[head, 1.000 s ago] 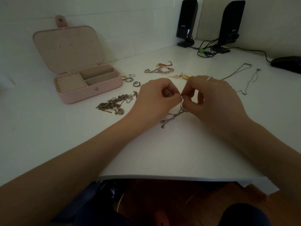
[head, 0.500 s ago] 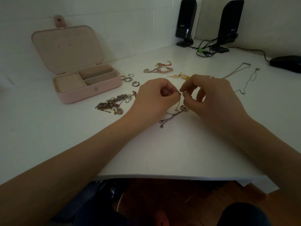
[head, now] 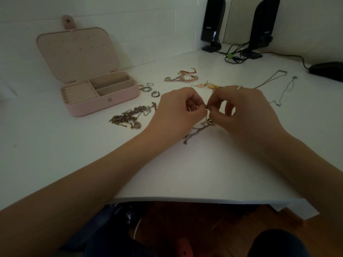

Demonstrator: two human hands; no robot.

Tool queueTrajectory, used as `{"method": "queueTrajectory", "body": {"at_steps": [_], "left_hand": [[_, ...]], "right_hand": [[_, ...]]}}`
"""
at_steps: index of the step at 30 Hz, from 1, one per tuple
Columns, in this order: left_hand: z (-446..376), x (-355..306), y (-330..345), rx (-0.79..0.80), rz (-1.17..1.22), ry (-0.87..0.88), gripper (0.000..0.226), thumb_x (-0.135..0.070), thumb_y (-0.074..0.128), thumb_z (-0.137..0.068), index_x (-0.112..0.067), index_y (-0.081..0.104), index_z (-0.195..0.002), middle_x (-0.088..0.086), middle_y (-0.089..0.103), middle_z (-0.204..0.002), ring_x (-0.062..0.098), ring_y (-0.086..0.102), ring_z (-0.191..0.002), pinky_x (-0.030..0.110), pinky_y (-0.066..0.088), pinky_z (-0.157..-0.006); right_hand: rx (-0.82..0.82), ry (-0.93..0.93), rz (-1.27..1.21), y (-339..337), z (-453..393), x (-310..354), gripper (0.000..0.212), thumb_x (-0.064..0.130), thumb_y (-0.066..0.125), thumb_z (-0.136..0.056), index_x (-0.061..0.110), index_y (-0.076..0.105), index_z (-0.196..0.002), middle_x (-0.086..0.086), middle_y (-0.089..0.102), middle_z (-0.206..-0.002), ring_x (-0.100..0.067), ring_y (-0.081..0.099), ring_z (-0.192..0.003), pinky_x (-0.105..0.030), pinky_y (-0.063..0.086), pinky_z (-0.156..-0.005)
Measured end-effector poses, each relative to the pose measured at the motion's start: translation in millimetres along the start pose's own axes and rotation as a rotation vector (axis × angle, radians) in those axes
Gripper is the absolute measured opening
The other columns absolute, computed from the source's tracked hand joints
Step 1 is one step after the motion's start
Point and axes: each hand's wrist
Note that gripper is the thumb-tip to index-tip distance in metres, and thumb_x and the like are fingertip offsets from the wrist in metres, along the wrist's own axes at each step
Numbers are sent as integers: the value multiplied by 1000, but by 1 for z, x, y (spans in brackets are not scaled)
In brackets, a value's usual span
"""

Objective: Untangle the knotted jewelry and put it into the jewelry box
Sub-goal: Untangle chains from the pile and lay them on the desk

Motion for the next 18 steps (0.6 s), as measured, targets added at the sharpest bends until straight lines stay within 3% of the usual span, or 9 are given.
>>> {"method": "queueTrajectory", "body": {"at_steps": [12,18], "left_hand": [[0,2,0,19,-1,16,9,-17,68,-83,-21,67,-75,-12,52,-56,-1,45,-52,10,36,-53],[-4,3,-2,-23,117,-9,7,-16,63,-87,-19,67,-82,-6,63,-73,5,53,-63,16,41,-59]], "right_hand": [[11,22,-45,-2,-1,3,2,22,58,-82,22,56,-83,8,59,-82,-17,58,-66,-42,50,-63],[36,145,-198,-1,-4,-3,9,22,60,-89,30,65,-92,22,60,-81,-13,61,-66,-26,52,-53]]}}
Point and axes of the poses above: each hand's wrist, its own z-axis away from the middle knuckle, its own y-axis out of the palm, x = y × z
